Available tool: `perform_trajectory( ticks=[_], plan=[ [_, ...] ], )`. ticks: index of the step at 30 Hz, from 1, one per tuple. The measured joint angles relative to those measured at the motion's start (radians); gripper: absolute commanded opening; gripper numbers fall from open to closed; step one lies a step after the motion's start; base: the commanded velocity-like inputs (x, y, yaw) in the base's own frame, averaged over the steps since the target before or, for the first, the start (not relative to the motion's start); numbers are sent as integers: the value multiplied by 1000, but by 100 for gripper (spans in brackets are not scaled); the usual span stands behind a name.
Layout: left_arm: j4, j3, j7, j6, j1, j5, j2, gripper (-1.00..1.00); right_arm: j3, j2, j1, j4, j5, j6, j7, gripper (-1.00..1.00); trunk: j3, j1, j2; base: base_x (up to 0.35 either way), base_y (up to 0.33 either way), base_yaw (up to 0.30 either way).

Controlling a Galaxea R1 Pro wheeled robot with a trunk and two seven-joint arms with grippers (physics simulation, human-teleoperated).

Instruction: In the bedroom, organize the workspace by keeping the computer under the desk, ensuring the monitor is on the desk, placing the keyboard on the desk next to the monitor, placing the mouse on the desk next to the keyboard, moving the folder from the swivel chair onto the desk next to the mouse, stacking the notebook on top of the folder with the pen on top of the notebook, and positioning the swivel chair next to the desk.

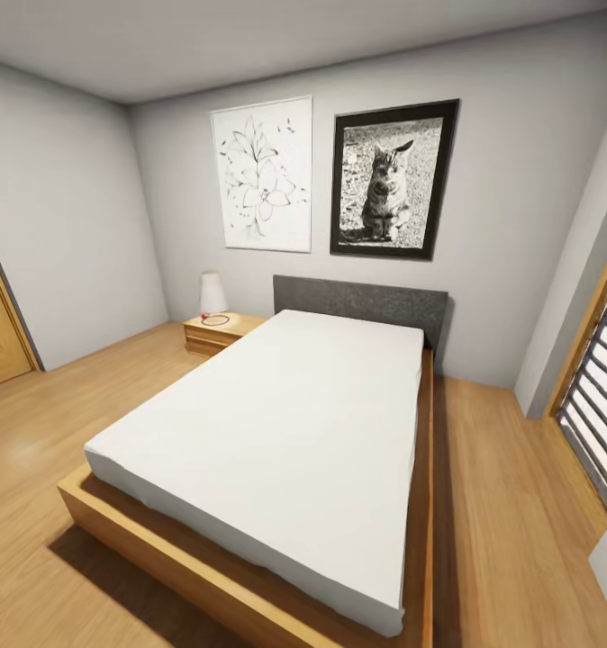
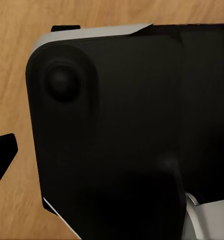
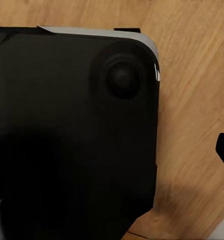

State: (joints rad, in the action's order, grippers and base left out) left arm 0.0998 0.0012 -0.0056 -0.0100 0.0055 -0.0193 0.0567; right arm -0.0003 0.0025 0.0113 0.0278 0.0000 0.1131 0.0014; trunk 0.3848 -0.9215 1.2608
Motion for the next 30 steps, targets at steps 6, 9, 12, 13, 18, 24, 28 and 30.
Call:
perform_trajectory(
  ticks=[6,9,12,13,18,24,28,30],
  plan=[
    [34,0,0,0,0,1,-1,100,-1,-8,0,1,0,34,0,100,-19,23,-42,0,0,0],
    [51,0,0,0,0,1,-1,100,-1,-13,0,1,0,50,0,100,-28,35,-63,0,0,0],
    [161,0,0,0,0,1,-5,100,-2,-17,-1,0,0,346,0,100,-38,46,-84,0,0,0],
    [192,0,0,0,0,1,-6,100,-2,-20,0,0,-1,399,0,100,-41,50,-91,0,0,0],
    [242,0,0,0,0,1,-8,100,-3,-28,0,1,-1,407,0,100,-56,69,-126,0,0,0],
    [266,0,1,1,1,2,-17,100,-5,-30,-1,26,-1,408,-1,100,-75,92,-168,0,0,0],
    [275,0,1,5,1,2,-27,100,-5,-30,-1,73,-2,409,-1,100,-88,107,-196,0,0,0],
    [288,1,2,12,0,3,-40,100,-5,-30,-1,134,-3,406,-2,100,-94,115,-210,0,0,0]
  ],
)
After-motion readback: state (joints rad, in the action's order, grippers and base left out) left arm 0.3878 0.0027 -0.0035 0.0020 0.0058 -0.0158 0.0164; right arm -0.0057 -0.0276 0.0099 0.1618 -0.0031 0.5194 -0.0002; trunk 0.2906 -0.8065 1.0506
